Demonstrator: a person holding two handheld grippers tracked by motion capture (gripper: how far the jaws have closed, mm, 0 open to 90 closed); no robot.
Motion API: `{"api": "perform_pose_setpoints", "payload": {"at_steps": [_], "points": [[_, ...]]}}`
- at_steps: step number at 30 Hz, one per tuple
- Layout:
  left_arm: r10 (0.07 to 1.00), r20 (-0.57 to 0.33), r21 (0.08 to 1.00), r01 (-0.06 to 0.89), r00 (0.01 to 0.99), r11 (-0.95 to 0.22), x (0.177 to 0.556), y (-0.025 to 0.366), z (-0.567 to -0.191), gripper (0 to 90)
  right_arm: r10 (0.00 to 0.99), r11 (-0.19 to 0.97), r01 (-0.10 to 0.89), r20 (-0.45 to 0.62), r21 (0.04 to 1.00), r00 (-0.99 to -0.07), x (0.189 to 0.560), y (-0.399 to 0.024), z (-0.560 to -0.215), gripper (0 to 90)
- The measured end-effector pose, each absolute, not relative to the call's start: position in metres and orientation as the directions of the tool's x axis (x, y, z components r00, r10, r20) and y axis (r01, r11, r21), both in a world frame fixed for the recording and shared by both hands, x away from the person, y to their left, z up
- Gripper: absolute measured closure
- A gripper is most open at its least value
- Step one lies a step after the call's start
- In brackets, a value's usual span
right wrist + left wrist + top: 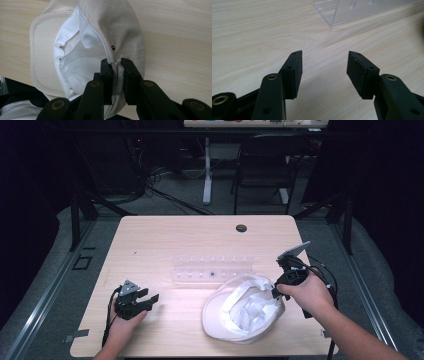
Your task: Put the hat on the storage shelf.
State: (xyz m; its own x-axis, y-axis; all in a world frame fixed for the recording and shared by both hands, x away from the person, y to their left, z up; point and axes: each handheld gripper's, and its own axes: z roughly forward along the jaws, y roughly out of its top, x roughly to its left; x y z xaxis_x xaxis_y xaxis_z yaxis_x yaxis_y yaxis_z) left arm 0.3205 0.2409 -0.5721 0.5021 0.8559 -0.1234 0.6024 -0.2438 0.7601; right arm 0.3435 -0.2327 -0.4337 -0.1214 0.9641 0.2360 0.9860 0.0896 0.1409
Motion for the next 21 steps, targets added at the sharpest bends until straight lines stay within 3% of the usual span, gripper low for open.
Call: {"api": "perform_pose_setpoints", "payload": {"at_steps": [21], "points": [[0.851, -0.12, 0.749, 0.609, 0.511, -0.26, 0.321, 0.242, -0.571, 47.0, 0.977, 0.121, 0.989, 0.163, 0.089, -0.134, 0.355, -0.226, -0.404, 80.5]]}}
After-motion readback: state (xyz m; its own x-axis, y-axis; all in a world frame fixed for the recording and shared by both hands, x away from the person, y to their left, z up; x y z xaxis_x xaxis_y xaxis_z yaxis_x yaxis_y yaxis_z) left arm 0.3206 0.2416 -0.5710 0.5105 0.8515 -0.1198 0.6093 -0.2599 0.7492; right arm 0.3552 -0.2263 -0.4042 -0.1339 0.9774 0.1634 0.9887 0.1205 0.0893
